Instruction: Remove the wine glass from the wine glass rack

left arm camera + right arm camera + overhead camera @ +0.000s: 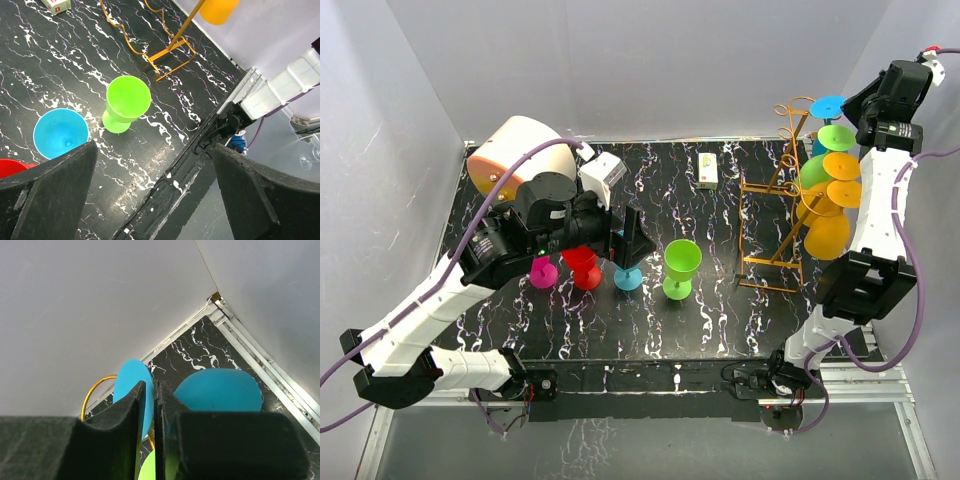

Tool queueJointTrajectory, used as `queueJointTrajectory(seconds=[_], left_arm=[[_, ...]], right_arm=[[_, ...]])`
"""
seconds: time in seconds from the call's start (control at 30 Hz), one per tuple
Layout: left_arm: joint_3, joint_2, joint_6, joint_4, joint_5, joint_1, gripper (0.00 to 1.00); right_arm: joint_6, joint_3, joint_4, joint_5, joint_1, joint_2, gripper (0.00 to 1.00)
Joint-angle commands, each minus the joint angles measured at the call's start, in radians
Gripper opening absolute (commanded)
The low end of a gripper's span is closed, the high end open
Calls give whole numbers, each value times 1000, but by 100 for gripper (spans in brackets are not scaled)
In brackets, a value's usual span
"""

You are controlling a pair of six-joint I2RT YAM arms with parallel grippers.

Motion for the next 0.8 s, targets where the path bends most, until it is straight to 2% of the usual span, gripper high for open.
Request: queueJointTrajectory(seconds=[0.0,0.3,0.53,0.77], left_arm=[[36,-3,-1,1,2,4,99],[36,-6,-1,3,4,2,99],[30,-8,-1,1,4,3,99],[27,-7,1,0,5,3,99]], right_arm=[[32,-17,94,35,-3,-76,10],[80,-60,128,2,-4,-97,4],[40,-54,78,58,-3,-87,34],[26,-95,82,59,-6,-81,51]])
